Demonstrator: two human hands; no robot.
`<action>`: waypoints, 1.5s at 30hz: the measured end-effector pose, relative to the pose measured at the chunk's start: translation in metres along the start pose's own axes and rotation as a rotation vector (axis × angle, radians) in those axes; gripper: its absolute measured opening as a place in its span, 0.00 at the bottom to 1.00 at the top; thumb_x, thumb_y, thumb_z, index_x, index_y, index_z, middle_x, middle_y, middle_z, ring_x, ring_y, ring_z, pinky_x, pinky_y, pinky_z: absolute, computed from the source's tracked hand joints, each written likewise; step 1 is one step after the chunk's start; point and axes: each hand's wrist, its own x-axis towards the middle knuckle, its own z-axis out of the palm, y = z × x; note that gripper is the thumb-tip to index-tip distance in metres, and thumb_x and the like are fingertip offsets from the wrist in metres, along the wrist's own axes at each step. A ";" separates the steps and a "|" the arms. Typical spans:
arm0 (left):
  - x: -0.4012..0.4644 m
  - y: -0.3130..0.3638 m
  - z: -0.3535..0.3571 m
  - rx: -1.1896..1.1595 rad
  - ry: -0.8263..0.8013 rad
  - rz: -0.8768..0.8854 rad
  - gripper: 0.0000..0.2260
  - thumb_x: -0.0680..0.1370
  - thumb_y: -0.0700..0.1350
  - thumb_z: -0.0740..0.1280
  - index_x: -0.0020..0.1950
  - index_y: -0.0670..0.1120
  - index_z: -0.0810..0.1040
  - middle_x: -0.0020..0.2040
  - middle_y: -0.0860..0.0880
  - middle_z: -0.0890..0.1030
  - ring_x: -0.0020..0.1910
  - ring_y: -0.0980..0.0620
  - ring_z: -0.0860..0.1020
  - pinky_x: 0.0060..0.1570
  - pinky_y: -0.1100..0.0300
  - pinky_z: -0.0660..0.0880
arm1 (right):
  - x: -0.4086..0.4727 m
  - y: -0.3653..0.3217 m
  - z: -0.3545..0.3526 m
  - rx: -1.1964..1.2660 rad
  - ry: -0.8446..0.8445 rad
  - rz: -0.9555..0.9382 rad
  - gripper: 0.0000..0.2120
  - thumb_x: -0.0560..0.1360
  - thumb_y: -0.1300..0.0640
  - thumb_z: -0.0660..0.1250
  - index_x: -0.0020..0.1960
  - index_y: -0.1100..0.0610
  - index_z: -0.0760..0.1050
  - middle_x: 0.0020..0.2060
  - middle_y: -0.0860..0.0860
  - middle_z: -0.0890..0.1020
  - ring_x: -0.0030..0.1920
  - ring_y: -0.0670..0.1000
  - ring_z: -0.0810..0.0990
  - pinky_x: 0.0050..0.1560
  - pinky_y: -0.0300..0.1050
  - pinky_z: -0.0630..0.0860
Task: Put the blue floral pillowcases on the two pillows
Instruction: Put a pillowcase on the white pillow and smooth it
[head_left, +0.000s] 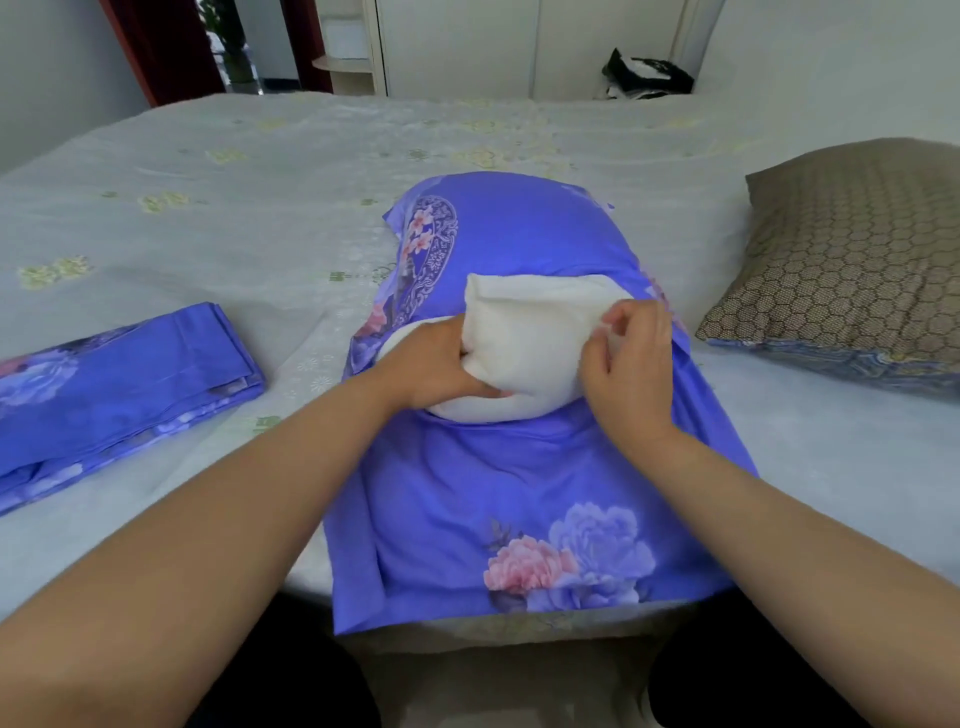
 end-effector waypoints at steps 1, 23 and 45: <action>0.006 0.000 -0.007 -0.035 -0.037 -0.058 0.21 0.65 0.56 0.76 0.53 0.56 0.73 0.50 0.59 0.77 0.50 0.57 0.76 0.44 0.64 0.67 | -0.015 0.003 -0.003 -0.029 -0.066 0.010 0.05 0.71 0.63 0.63 0.46 0.60 0.70 0.43 0.56 0.75 0.45 0.55 0.71 0.47 0.47 0.67; 0.042 -0.003 -0.041 -0.321 -0.138 -0.264 0.19 0.68 0.48 0.77 0.57 0.54 0.79 0.55 0.56 0.81 0.56 0.56 0.77 0.55 0.60 0.72 | -0.018 0.023 -0.002 -0.452 -0.732 -0.217 0.15 0.81 0.50 0.53 0.48 0.61 0.70 0.39 0.59 0.79 0.45 0.61 0.77 0.53 0.51 0.69; 0.023 0.050 -0.044 -0.204 -0.442 -0.161 0.06 0.76 0.55 0.65 0.48 0.54 0.78 0.41 0.58 0.83 0.37 0.67 0.78 0.36 0.72 0.71 | 0.048 -0.032 -0.017 -0.194 -0.118 -0.599 0.08 0.71 0.60 0.67 0.50 0.59 0.75 0.48 0.56 0.79 0.46 0.59 0.76 0.42 0.51 0.74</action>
